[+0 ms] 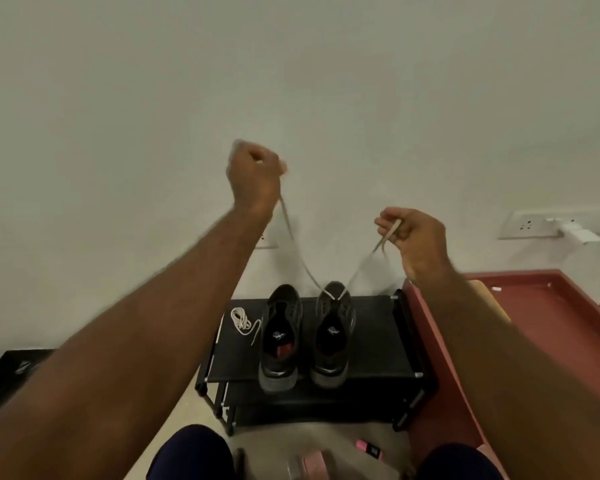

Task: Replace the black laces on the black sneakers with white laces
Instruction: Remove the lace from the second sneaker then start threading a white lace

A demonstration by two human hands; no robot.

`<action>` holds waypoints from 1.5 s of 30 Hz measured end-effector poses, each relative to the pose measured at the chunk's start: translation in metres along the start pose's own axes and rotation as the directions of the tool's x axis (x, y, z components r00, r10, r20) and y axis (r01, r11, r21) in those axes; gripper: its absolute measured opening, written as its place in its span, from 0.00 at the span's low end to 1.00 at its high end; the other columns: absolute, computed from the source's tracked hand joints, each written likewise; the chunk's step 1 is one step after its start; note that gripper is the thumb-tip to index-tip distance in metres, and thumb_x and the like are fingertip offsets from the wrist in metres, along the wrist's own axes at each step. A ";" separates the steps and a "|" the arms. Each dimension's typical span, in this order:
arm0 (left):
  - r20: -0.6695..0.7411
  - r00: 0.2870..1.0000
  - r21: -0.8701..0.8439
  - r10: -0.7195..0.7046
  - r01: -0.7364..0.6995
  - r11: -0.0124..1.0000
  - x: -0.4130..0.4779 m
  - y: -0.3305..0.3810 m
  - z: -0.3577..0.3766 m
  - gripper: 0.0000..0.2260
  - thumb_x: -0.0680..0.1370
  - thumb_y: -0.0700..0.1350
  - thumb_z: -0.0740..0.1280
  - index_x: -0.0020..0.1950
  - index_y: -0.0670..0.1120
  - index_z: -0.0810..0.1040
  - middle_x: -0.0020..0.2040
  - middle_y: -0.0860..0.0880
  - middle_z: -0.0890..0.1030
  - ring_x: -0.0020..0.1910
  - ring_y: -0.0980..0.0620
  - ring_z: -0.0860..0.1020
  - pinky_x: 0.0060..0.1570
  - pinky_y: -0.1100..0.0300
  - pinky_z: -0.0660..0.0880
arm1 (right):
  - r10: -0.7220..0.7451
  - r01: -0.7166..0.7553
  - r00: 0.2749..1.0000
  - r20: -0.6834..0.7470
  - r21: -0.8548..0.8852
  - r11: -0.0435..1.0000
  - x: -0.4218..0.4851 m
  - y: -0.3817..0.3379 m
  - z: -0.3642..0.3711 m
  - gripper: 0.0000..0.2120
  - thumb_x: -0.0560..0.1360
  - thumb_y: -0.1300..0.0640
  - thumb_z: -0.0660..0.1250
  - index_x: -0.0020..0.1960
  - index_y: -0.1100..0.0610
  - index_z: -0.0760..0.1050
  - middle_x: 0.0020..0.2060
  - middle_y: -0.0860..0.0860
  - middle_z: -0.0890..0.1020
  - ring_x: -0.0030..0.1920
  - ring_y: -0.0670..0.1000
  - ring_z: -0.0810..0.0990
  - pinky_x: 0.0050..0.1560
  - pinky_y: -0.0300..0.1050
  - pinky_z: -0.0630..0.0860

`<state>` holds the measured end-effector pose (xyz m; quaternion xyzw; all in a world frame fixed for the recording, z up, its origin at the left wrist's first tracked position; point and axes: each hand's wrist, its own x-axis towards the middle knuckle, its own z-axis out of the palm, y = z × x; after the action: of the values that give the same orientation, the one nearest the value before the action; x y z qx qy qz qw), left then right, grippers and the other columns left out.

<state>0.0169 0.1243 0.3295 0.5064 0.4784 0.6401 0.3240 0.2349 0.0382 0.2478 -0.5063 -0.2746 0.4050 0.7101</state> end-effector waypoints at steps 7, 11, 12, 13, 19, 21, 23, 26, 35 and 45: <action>0.318 0.948 0.342 0.030 -0.144 0.929 -0.079 -0.142 0.004 0.05 0.77 0.37 0.64 0.46 0.45 0.78 0.40 0.49 0.82 0.39 0.52 0.79 0.45 0.56 0.76 | 0.139 -0.152 0.988 -0.063 -0.370 0.916 -0.008 0.120 -0.043 0.08 0.77 0.57 0.67 0.50 0.58 0.83 0.39 0.56 0.85 0.32 0.50 0.79 0.31 0.43 0.74; 0.426 0.883 0.525 -0.198 -0.063 0.849 -0.133 -0.232 0.005 0.09 0.77 0.36 0.65 0.56 0.42 0.81 0.49 0.48 0.83 0.48 0.53 0.79 0.47 0.74 0.69 | 0.165 -0.127 0.986 -0.009 -0.678 0.724 -0.017 0.225 -0.065 0.11 0.78 0.55 0.69 0.60 0.56 0.82 0.45 0.47 0.84 0.45 0.45 0.83 0.48 0.46 0.81; 0.448 0.863 0.555 -0.235 -0.062 0.830 -0.141 -0.249 0.008 0.11 0.78 0.37 0.66 0.59 0.42 0.80 0.53 0.47 0.82 0.51 0.54 0.79 0.48 0.77 0.67 | 0.176 -0.114 0.984 0.010 -0.726 0.679 -0.020 0.245 -0.068 0.13 0.78 0.53 0.70 0.61 0.55 0.81 0.48 0.45 0.83 0.50 0.46 0.82 0.53 0.45 0.80; 0.473 0.838 0.588 -0.273 -0.070 0.806 -0.147 -0.261 0.011 0.13 0.78 0.38 0.66 0.63 0.41 0.78 0.56 0.47 0.81 0.54 0.53 0.78 0.51 0.77 0.66 | 0.189 -0.098 0.982 0.032 -0.763 0.639 -0.021 0.257 -0.067 0.14 0.77 0.51 0.71 0.61 0.53 0.80 0.50 0.45 0.81 0.53 0.47 0.81 0.54 0.44 0.78; 0.597 0.723 0.696 -0.346 -0.253 0.672 -0.158 -0.304 0.037 0.14 0.78 0.44 0.67 0.64 0.44 0.77 0.58 0.47 0.78 0.57 0.50 0.77 0.59 0.61 0.71 | 0.150 -0.005 0.984 0.101 -0.815 0.580 -0.018 0.284 -0.073 0.18 0.76 0.55 0.69 0.65 0.50 0.76 0.52 0.46 0.77 0.50 0.45 0.78 0.51 0.39 0.76; 0.583 0.738 0.724 -0.340 -0.281 0.630 -0.150 -0.301 0.045 0.13 0.78 0.44 0.67 0.62 0.44 0.79 0.56 0.46 0.79 0.55 0.48 0.77 0.58 0.58 0.72 | 0.132 0.007 0.987 0.096 -0.833 0.553 -0.018 0.279 -0.082 0.18 0.75 0.59 0.68 0.65 0.54 0.77 0.51 0.50 0.79 0.50 0.49 0.79 0.52 0.46 0.78; 0.582 0.736 0.733 -0.344 -0.292 0.615 -0.154 -0.292 0.046 0.11 0.78 0.43 0.67 0.59 0.43 0.80 0.53 0.45 0.80 0.52 0.47 0.78 0.53 0.57 0.73 | 0.107 0.016 0.991 0.081 -0.860 0.510 -0.019 0.267 -0.086 0.15 0.74 0.61 0.67 0.60 0.57 0.79 0.49 0.52 0.80 0.49 0.52 0.80 0.49 0.47 0.77; 0.581 0.744 0.724 -0.330 -0.287 0.628 -0.171 -0.281 0.039 0.07 0.78 0.42 0.66 0.53 0.42 0.81 0.47 0.45 0.80 0.46 0.47 0.78 0.47 0.58 0.72 | 0.104 -0.002 0.993 0.058 -0.866 0.500 -0.021 0.252 -0.084 0.10 0.75 0.61 0.65 0.55 0.58 0.79 0.48 0.50 0.78 0.47 0.51 0.79 0.47 0.44 0.76; 0.539 0.741 0.728 -0.400 -0.172 0.663 -0.223 -0.273 -0.018 0.07 0.78 0.42 0.66 0.53 0.45 0.82 0.45 0.49 0.79 0.43 0.52 0.77 0.44 0.60 0.73 | 0.340 0.073 0.922 0.187 -0.944 0.320 -0.077 0.247 -0.079 0.18 0.74 0.52 0.66 0.64 0.49 0.74 0.55 0.47 0.77 0.55 0.52 0.79 0.57 0.53 0.78; 0.586 0.678 0.612 -0.444 -0.011 0.791 -0.206 -0.288 -0.032 0.10 0.77 0.43 0.69 0.58 0.46 0.80 0.49 0.51 0.80 0.47 0.55 0.78 0.50 0.60 0.77 | 0.261 -0.074 0.965 0.020 -0.936 0.345 -0.052 0.239 -0.060 0.07 0.76 0.41 0.68 0.44 0.43 0.78 0.40 0.41 0.81 0.43 0.39 0.80 0.45 0.40 0.77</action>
<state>0.0228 0.0260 -0.0119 0.7196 0.5449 0.1780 0.3919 0.1845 0.0023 0.0034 -0.8072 -0.4592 0.2911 0.2300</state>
